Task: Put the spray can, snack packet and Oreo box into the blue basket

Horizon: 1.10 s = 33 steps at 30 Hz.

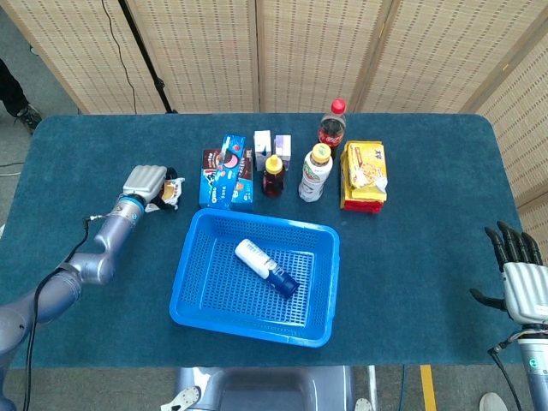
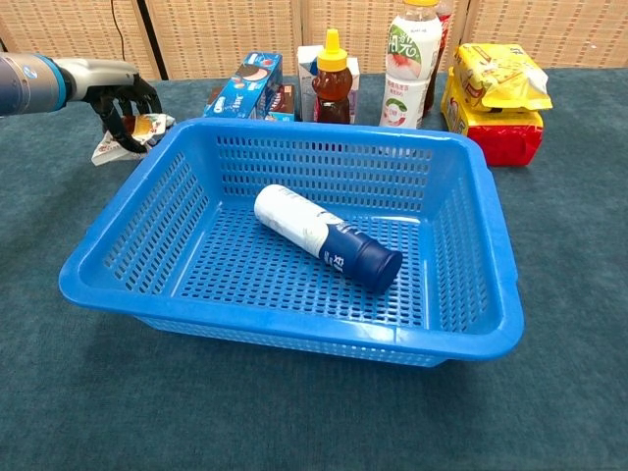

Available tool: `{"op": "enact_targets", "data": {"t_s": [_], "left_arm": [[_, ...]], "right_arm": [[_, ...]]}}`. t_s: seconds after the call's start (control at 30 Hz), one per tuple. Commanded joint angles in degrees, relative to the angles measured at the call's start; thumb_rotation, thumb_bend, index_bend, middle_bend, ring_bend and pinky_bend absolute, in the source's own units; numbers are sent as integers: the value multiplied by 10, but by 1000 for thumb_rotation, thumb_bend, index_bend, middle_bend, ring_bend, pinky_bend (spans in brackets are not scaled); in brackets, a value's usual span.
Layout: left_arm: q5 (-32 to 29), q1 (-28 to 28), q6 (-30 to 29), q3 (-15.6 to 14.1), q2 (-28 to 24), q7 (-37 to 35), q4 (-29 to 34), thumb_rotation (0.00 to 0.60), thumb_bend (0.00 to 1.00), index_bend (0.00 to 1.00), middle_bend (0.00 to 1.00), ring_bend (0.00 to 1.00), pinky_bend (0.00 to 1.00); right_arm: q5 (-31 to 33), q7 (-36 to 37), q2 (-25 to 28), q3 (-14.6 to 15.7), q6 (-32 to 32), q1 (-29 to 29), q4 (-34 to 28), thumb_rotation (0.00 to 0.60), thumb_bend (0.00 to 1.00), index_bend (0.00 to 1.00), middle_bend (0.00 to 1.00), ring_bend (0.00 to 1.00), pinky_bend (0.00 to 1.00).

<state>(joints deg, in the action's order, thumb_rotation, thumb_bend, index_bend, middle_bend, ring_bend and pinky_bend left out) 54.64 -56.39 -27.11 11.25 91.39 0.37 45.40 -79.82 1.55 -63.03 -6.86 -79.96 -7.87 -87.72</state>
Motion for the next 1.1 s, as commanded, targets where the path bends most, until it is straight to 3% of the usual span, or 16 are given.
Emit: {"op": "enact_targets", "data": {"t_s": [0.03,0.3,0.53,0.73,1.1], "left_arm": [[23,20,-48,20,-53,-23,79,600,290,423,437,432,525],[125,68,-183,51,-179,-72,296,600,289,422,433,425,525],[271,85,-286,40,-230,-83,473,600,286,416,427,418,525],[306,64,-276,23,-210,-44,531,600,285,413,424,416,525],[313,32,-214,-25,-160,32,535,600,280,399,417,402,525]], "right_arm": [[-29,99,7,12,-7,10,83,600,0,0,0,0,0],[-31,87,7,11,-12,9,69,600,0,0,0,0,0],[-40,79,11,12,-19,10,52,600,0,0,0,0,0],[-37,75,18,10,-23,12,38,600,0,0,0,0,0],[-32,74,21,8,-20,12,30,600,0,0,0,0,0]]}}
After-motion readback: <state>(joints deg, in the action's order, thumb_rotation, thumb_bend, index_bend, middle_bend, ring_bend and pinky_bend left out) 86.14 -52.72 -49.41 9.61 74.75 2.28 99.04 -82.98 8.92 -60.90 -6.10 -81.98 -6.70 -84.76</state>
